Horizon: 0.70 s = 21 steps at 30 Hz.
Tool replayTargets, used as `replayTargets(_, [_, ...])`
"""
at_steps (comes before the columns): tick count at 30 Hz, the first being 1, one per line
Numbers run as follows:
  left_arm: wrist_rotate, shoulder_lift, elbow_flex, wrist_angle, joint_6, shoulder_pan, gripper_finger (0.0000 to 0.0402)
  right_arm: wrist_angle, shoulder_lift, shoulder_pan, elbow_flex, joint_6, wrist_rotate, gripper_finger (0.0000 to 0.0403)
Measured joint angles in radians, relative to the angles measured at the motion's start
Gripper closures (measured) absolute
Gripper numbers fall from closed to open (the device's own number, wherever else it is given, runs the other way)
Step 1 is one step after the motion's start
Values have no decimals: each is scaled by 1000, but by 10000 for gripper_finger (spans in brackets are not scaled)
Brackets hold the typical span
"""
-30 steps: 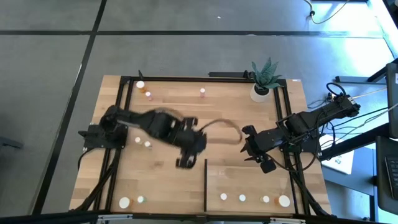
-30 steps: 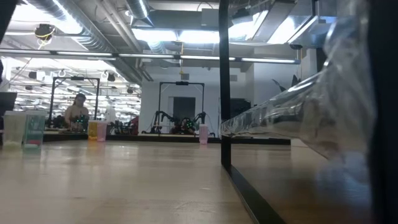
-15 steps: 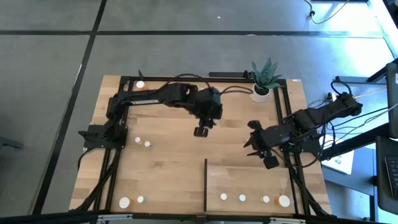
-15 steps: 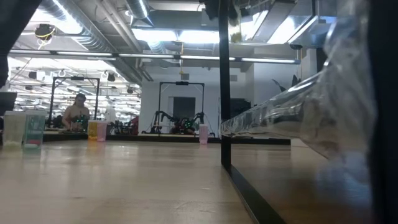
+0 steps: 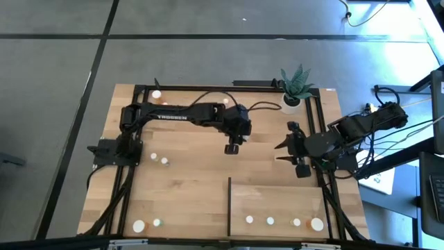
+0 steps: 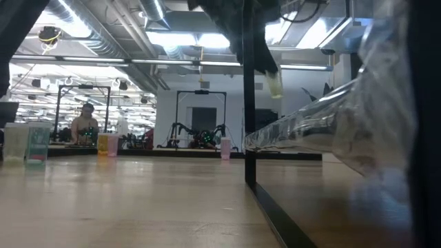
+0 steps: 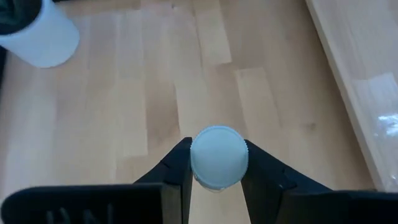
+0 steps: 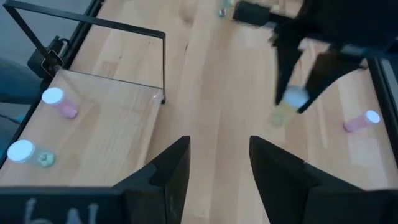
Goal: Pick and place medicine bottles onto shelf by color
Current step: Put the bottom yellow pill bottle on the shelf aligned with the other yellow pill bottle
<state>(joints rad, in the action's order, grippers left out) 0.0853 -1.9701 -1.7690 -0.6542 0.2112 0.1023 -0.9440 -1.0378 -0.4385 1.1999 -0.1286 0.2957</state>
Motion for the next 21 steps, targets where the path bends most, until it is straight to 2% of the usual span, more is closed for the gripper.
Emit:
replayTargets(5, [-7, 0, 98, 163, -61, -16, 311, -3, 0, 0, 0, 0, 0, 236])
replayTargets(7, [-47, -12, 120, 219, -71, -28, 311, -4, 0, 0, 0, 0, 1, 236])
replayTargets(11, [-81, -52, 121, 241, -70, -54, 311, -7, 0, 0, 0, -1, 27, 236])
replayTargets(21, [-66, -134, 120, 244, -123, -79, 311, -18, 0, 0, 0, -23, 28, 236])
